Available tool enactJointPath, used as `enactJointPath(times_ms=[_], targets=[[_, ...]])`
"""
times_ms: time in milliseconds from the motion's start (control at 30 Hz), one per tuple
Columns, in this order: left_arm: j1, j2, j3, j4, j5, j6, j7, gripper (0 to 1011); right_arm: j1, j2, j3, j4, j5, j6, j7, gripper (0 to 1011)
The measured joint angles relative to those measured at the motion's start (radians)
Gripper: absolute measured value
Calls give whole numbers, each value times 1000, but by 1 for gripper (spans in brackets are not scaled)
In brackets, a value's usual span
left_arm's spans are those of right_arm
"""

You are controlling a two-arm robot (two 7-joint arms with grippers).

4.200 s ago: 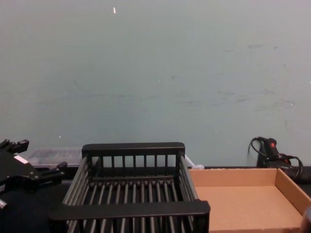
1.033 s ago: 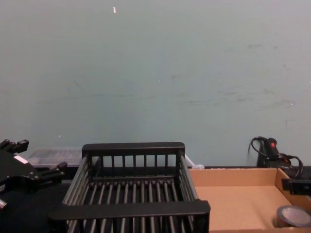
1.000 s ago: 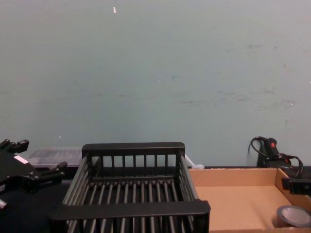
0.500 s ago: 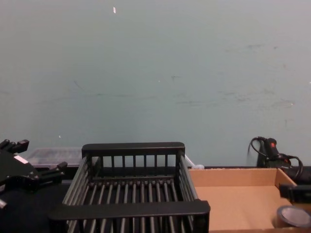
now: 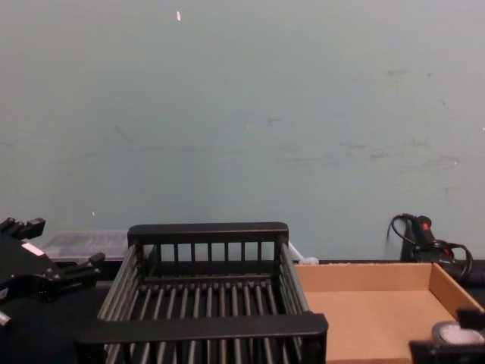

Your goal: Pick up the white tape and place it into the black box , Pick up the silver tape and place it into the brown box.

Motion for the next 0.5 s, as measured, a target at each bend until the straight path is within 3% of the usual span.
enactJointPath(times_ms=[500], targets=[[0, 0, 0, 0, 0, 0, 0, 1001, 45, 36, -109, 19, -14, -6, 53, 1002]])
